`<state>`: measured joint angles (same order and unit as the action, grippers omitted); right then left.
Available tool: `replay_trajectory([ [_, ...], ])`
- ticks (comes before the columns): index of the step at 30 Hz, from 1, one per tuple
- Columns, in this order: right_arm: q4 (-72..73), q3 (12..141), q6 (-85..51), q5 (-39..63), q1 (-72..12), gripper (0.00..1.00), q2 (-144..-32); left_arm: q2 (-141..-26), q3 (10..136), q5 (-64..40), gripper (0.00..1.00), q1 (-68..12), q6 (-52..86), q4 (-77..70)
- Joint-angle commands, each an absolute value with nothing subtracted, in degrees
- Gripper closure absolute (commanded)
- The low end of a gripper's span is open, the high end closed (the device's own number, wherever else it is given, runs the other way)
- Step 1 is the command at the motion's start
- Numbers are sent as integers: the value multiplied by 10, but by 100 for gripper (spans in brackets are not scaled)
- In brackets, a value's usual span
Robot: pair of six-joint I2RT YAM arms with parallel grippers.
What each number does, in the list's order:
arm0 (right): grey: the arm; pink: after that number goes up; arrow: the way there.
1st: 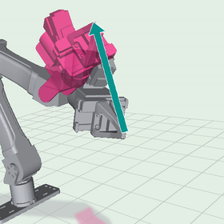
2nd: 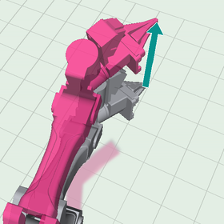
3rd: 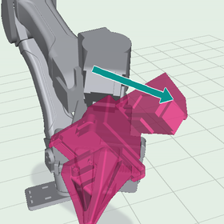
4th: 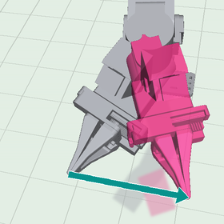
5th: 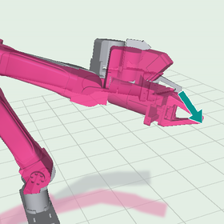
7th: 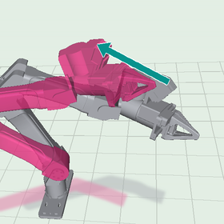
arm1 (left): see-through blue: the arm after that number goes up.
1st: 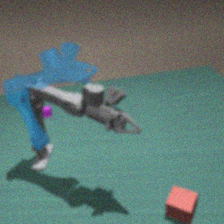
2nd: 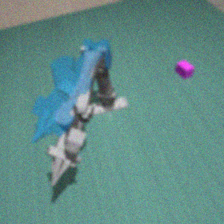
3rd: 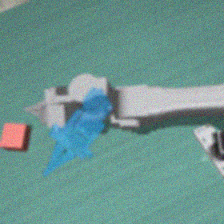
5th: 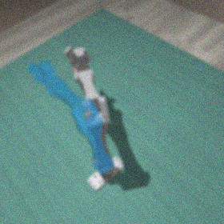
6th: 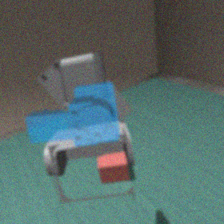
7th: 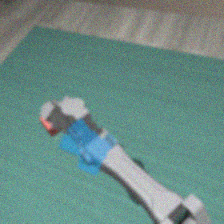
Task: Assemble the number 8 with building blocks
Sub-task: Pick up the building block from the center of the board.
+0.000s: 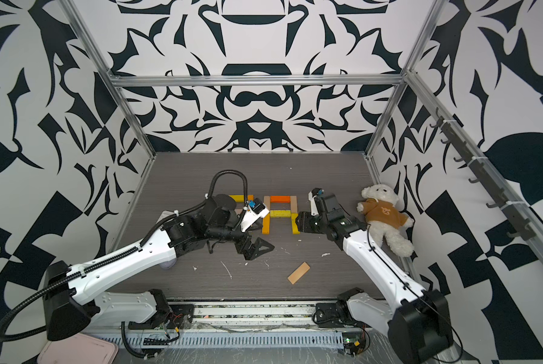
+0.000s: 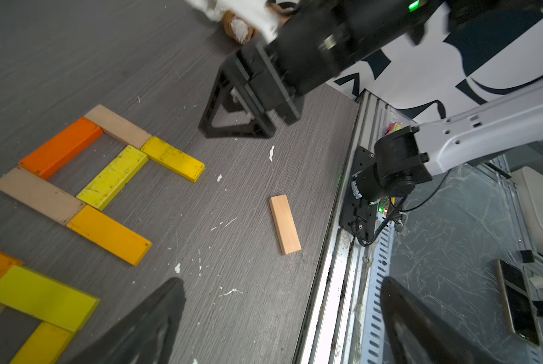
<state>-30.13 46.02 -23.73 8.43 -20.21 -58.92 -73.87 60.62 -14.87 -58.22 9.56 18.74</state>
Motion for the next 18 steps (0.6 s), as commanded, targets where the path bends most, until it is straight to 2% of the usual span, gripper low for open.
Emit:
replay_trajectory([
  [1,-397,469,-234,62,-201,36,-519,-777,589,-46,1,-627,184,143],
  [5,-479,497,-251,65,-201,34,-433,-832,601,20,1,-683,218,121],
  [8,-525,521,-259,79,-201,26,-381,-882,625,42,0,-705,240,125],
  [12,-603,569,-241,100,-200,21,-336,-947,657,36,3,-720,238,126],
  [15,-666,612,-215,116,-201,19,-312,-995,688,22,10,-729,228,134],
  [18,-705,641,-194,133,-200,18,-276,-1046,737,18,13,-741,218,162],
])
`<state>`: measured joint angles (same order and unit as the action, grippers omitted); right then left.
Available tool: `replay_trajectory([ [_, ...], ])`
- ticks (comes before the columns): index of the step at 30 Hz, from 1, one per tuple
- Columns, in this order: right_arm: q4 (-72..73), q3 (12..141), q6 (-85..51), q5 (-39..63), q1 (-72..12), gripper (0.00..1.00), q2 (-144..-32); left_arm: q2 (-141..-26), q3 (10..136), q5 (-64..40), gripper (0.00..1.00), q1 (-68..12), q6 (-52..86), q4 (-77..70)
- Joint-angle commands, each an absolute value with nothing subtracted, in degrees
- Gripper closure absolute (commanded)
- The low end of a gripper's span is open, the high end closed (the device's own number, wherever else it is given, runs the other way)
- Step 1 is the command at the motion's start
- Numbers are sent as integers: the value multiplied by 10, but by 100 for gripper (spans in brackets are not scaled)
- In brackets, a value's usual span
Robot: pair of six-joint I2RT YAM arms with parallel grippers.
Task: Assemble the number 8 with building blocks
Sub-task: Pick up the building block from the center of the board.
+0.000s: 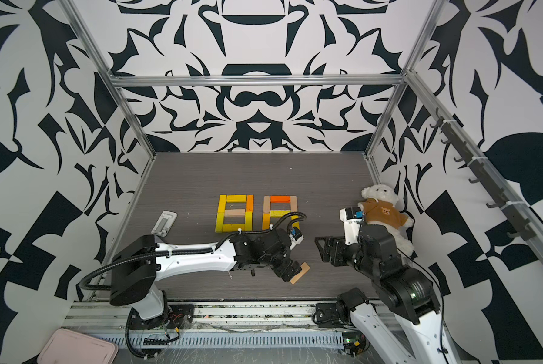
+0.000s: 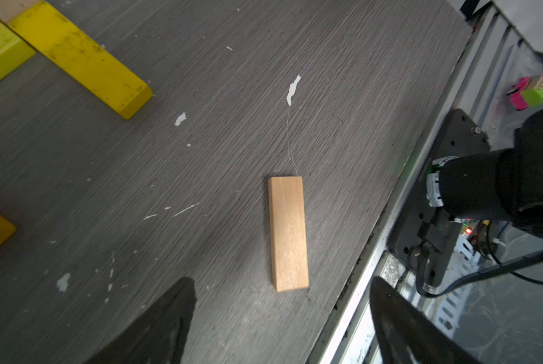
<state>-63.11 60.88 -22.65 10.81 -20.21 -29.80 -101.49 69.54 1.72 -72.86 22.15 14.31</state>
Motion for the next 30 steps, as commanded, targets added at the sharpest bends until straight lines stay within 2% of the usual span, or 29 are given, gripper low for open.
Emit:
replay_trajectory([
  [1,-714,647,-190,140,-201,17,-267,-1061,751,23,14,-746,213,171],
  [3,-737,661,-181,154,-201,15,-255,-1094,793,31,14,-755,202,205],
  [5,-755,668,-178,160,-200,14,-247,-1123,829,41,22,-760,198,241],
  [12,-788,675,-178,157,-201,14,-213,-1198,925,104,25,-771,225,356],
  [20,-799,671,-165,170,-200,14,-197,-1229,955,111,38,-772,253,403],
  [30,-802,673,-154,175,-201,13,-192,-1255,974,65,44,-770,255,431],
])
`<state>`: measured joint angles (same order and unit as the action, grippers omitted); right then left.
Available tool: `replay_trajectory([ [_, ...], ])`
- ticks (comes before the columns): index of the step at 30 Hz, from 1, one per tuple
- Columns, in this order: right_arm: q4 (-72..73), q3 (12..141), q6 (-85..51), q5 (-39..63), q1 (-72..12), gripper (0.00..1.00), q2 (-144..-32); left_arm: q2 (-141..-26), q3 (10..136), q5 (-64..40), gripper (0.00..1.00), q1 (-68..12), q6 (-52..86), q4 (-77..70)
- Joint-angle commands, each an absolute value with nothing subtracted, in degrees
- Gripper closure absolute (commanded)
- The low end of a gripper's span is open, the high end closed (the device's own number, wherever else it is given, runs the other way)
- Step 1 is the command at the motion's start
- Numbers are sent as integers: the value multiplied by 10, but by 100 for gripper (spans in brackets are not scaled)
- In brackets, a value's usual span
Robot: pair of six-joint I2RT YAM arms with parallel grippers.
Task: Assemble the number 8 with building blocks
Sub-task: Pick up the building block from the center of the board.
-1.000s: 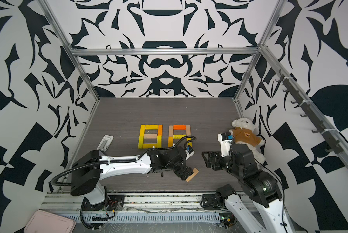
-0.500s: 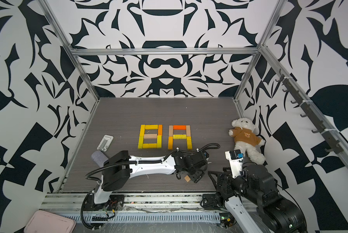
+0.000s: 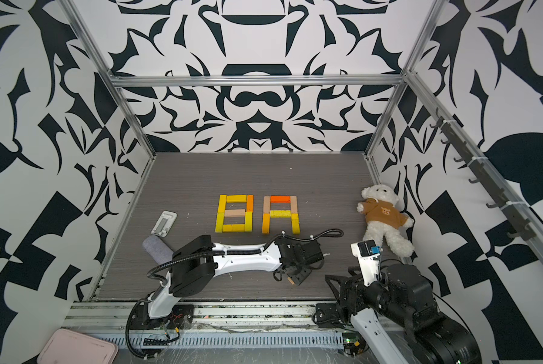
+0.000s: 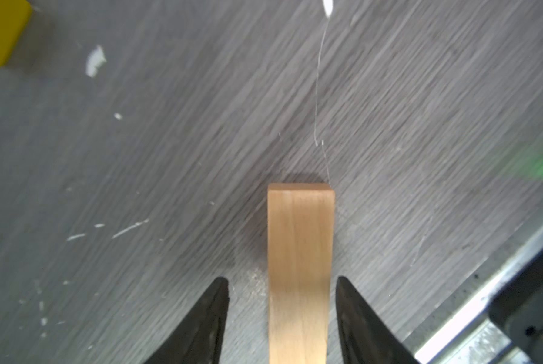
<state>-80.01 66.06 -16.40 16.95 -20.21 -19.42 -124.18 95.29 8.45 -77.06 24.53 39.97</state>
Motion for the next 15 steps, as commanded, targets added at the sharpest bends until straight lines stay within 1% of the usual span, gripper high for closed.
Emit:
replay_trajectory([
  [1,-801,672,-154,174,-200,13,-192,-1257,976,63,45,-770,254,432],
  [7,-797,665,-154,172,-200,13,-191,-1266,982,54,51,-770,253,434],
  [9,-797,665,-154,171,-201,14,-190,-1269,984,53,55,-770,252,434],
  [15,-799,667,-154,169,-200,13,-189,-1281,995,55,57,-767,250,439],
])
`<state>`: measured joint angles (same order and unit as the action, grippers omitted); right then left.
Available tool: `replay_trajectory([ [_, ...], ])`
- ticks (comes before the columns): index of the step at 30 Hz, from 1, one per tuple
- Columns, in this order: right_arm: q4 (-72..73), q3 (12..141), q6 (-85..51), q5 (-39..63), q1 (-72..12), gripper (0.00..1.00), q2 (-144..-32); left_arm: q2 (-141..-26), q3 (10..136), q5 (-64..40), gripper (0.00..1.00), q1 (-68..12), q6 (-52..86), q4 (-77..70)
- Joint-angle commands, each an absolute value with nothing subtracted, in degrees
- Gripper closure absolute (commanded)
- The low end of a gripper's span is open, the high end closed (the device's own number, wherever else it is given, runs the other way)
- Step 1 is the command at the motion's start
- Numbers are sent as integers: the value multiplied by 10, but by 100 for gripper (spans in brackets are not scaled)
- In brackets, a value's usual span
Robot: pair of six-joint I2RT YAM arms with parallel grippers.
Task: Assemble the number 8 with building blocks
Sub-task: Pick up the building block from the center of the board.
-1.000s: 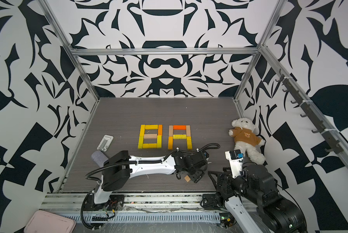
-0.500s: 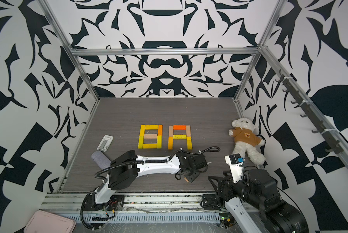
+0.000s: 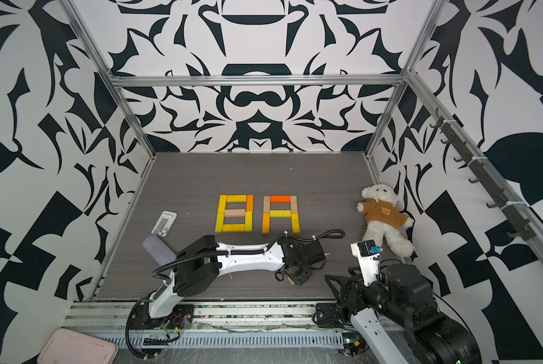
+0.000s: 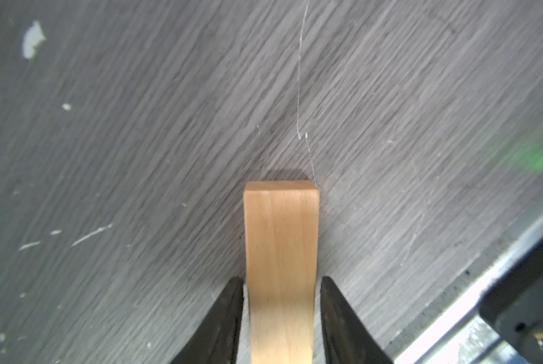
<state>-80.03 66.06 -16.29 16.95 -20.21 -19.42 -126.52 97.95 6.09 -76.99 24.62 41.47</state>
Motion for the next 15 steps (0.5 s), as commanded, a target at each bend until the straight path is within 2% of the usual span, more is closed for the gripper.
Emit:
replay_trajectory([
  [1,-799,667,-155,168,-200,13,-189,-1281,996,55,57,-767,250,439],
  [4,-799,664,-154,168,-201,14,-188,-1285,1000,57,59,-766,248,440],
  [15,-773,642,-155,173,-201,14,-176,-1244,975,64,81,-747,205,423],
])
